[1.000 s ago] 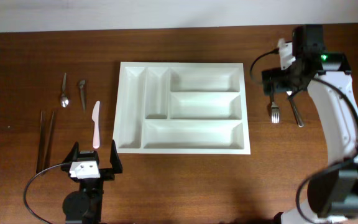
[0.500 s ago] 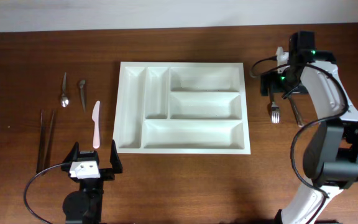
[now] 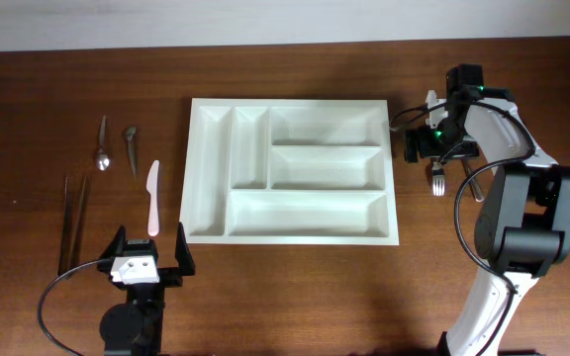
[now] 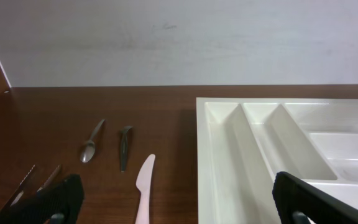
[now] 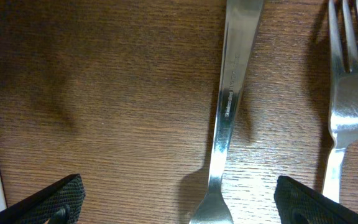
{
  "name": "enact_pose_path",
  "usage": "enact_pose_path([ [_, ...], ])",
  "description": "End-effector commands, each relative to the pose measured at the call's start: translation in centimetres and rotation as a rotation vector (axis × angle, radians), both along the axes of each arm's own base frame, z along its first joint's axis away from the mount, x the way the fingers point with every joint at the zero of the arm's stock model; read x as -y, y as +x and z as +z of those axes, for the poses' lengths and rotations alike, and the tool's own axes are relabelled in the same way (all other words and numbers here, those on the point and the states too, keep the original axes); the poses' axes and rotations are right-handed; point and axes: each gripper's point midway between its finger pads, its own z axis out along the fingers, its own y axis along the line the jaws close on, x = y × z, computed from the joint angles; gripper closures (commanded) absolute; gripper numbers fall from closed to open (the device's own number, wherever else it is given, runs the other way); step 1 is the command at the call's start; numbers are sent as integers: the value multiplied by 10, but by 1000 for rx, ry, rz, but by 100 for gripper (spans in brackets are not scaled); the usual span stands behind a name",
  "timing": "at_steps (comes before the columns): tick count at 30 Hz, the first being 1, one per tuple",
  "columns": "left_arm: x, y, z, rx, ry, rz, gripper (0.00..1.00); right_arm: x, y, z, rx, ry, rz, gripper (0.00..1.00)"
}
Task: Pack container
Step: 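Move the right gripper over the inner fork and grasp it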
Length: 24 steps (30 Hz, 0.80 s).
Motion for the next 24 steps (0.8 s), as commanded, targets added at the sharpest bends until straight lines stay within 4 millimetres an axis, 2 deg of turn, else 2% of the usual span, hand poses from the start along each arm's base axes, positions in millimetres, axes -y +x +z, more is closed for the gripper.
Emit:
enact_pose_path([
  [1, 2, 0, -1, 0, 11, -12, 1, -1, 4, -6, -3, 12, 8, 1],
  [8, 2, 0, -1, 0, 11, -12, 1, 1, -3, -26, -59, 19, 1, 1],
  [15, 2, 0, -1, 0, 11, -12, 1, 13, -3, -26, -59, -50, -7, 1],
  [20, 2, 0, -1, 0, 11, -12, 1, 13, -2, -26, -55, -50, -6, 1],
  [24, 2, 0, -1, 0, 11, -12, 1, 13, -2, -26, -56, -50, -3, 12],
])
